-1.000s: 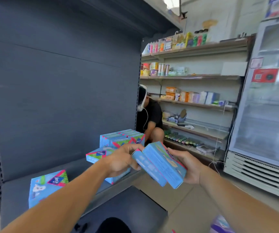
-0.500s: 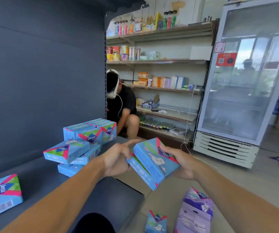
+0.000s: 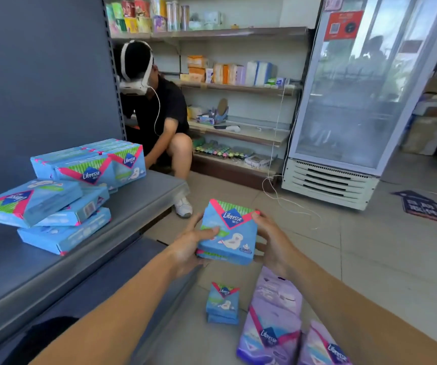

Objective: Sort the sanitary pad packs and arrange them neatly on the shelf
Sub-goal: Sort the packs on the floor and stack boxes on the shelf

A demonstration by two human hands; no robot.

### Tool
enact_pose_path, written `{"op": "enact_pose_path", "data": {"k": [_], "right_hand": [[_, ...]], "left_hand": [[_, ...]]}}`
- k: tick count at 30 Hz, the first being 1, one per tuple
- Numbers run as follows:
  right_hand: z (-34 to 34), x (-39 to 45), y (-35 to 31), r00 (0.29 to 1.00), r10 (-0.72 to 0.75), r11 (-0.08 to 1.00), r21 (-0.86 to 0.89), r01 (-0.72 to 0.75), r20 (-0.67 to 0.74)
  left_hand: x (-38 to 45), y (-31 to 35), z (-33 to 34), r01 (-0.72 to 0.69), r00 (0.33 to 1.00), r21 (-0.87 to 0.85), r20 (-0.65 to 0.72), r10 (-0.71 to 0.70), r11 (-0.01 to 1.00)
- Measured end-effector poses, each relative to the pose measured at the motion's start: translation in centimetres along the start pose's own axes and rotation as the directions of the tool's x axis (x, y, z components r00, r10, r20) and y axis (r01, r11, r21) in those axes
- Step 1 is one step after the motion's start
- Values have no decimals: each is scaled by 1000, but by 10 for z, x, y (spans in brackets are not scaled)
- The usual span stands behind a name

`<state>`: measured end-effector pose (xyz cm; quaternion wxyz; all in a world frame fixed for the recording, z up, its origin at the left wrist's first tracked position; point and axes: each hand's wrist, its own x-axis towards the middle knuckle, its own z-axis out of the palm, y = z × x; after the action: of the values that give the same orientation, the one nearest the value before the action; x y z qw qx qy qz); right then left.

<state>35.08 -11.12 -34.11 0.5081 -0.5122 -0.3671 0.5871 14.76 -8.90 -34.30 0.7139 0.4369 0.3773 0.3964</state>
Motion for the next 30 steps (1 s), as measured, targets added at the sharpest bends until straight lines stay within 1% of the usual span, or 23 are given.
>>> {"op": "enact_pose_path", "data": {"k": [2,4,7,9,12,14,18,21,24,27,30], "right_hand": [[-1,7,26,1000,19,998,-57,-20,-5],[-1,14,47,999,13,994,-111,-16,-29],[-3,29,79,995,-4,983,-181,-13,-97],[-9,45,107,991,-10,965,-261,-27,-137],[-15,69,144,984,-10,921,-384,-60,-177],[-22,92,175,984,-1,917,-393,-71,-179],[-31,125,222,977,33,894,-430,-123,-211],[-38,146,250,966,67,875,-450,-177,-250],[-43,168,277,945,159,878,-397,-268,-286],[-49,193,308,927,197,871,-377,-315,-320],[-56,212,335,914,252,841,-395,-369,-318]], "left_hand": [[12,-23,-1,-12,998,-46,-60,9,999],[23,-49,-4,-1,996,-37,-93,-2,999],[39,-85,-9,20,992,26,-126,-16,999],[53,-107,-12,33,983,55,-183,-23,998],[77,-138,-21,73,970,212,-241,-20,975],[96,-158,-29,115,961,318,-276,-24,941],[137,-203,-48,205,938,395,-341,-65,895],[162,-236,-64,287,915,433,-389,-111,854],[188,-270,-82,353,896,448,-414,-159,821],[206,-291,-93,412,873,462,-446,-196,785],[213,-300,-97,441,857,478,-476,-197,760]]}}
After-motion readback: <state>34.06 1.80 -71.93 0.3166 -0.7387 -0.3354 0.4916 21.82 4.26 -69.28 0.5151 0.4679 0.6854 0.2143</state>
